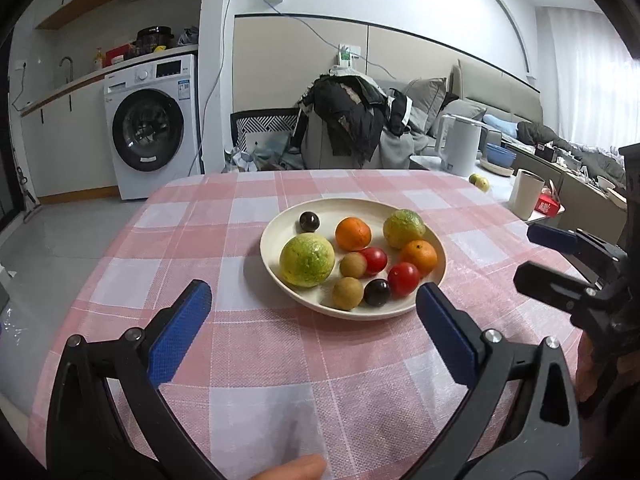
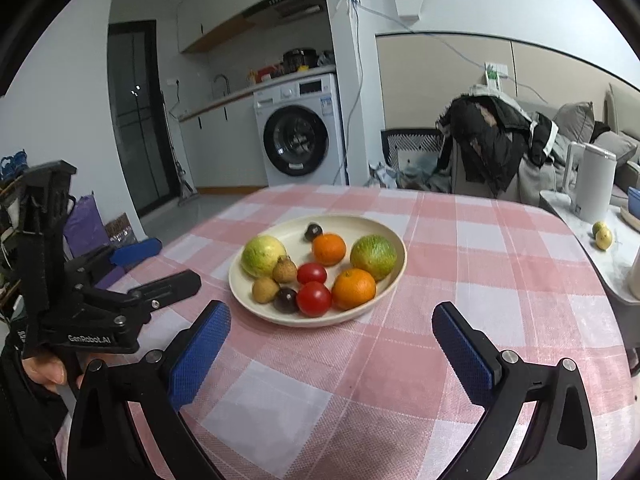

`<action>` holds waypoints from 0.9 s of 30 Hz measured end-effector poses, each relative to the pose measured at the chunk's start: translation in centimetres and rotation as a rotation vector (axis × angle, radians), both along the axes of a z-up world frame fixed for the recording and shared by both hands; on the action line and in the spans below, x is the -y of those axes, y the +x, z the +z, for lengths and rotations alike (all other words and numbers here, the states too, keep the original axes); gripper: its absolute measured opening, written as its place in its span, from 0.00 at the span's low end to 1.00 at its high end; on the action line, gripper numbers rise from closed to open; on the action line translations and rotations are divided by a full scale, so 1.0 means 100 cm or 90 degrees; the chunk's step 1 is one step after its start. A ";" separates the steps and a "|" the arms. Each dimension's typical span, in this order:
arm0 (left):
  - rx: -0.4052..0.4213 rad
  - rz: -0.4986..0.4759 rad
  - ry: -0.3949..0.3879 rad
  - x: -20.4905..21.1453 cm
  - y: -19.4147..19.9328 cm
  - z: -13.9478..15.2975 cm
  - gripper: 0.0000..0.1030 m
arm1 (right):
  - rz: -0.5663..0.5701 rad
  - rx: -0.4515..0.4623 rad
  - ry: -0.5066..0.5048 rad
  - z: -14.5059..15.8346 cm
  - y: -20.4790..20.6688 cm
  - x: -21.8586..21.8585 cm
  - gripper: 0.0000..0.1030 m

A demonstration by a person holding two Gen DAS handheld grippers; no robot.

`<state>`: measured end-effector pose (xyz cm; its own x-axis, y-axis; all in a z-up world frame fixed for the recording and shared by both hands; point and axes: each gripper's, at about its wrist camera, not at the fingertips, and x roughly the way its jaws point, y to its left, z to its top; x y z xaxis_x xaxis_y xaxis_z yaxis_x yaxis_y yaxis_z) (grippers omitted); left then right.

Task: Organize fruits

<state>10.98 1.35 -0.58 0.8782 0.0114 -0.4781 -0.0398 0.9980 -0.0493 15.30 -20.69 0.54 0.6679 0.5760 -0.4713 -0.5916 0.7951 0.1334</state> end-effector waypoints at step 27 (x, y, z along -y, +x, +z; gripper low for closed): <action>0.022 -0.018 0.007 0.008 -0.006 0.002 0.99 | 0.008 0.055 0.005 0.007 -0.015 -0.001 1.00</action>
<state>10.39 0.53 -0.33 0.8943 -0.0088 -0.4474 -0.0098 0.9992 -0.0392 13.76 -20.61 1.26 0.6990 0.5878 -0.4073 -0.6106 0.7871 0.0878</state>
